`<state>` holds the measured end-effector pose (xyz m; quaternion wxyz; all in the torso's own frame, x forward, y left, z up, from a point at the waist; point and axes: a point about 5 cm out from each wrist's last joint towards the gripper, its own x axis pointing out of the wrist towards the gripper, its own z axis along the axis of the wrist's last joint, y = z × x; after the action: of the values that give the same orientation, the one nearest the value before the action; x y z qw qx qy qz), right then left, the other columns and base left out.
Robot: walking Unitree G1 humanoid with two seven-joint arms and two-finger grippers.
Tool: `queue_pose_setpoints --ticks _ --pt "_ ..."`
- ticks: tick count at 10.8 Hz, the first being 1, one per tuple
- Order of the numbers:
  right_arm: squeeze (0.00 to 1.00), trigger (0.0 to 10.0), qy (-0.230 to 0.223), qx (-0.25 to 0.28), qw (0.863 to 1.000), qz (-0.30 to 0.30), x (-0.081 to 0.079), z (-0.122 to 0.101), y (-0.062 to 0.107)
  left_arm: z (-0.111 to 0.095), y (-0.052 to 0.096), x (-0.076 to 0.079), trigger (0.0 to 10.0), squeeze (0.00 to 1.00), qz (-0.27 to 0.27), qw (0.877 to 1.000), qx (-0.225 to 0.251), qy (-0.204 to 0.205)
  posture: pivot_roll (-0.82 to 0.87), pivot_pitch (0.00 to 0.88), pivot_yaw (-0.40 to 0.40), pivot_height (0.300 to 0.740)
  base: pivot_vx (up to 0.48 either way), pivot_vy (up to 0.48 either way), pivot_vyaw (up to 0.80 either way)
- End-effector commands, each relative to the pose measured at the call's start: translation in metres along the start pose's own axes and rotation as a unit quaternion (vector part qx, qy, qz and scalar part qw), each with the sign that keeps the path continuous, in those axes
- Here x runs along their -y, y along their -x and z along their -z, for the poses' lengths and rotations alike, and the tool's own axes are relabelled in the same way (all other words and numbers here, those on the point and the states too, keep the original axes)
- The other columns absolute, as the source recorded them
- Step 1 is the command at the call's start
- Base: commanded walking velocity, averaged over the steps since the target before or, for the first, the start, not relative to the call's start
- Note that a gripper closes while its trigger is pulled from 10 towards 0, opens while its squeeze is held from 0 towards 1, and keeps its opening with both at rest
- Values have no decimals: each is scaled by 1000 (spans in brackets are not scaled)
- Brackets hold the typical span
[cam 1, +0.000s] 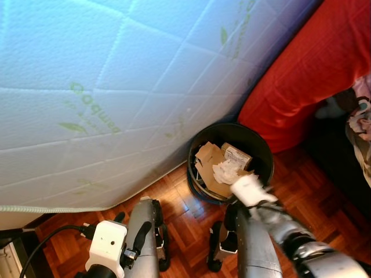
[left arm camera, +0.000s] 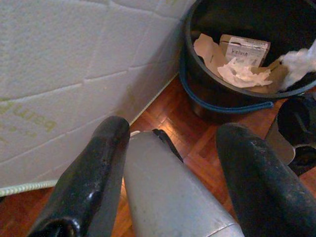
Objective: Clean up the room
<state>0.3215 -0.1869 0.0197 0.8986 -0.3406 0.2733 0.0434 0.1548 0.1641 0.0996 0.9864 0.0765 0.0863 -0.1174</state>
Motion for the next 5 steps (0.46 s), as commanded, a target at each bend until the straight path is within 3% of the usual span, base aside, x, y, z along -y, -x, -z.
queue_pose_setpoints --ticks 1,5 --pt "0 10000 -32 -15 999 0 -6 9 2 8 5 2 10000 0 1 1000 -25 -2 309 511 -1 610 0 0 0" --pt "0 10000 -32 -39 998 -50 -25 19 6 9 4 2 10000 0 3 1000 -27 -5 309 511 -1 610 0 0 0"
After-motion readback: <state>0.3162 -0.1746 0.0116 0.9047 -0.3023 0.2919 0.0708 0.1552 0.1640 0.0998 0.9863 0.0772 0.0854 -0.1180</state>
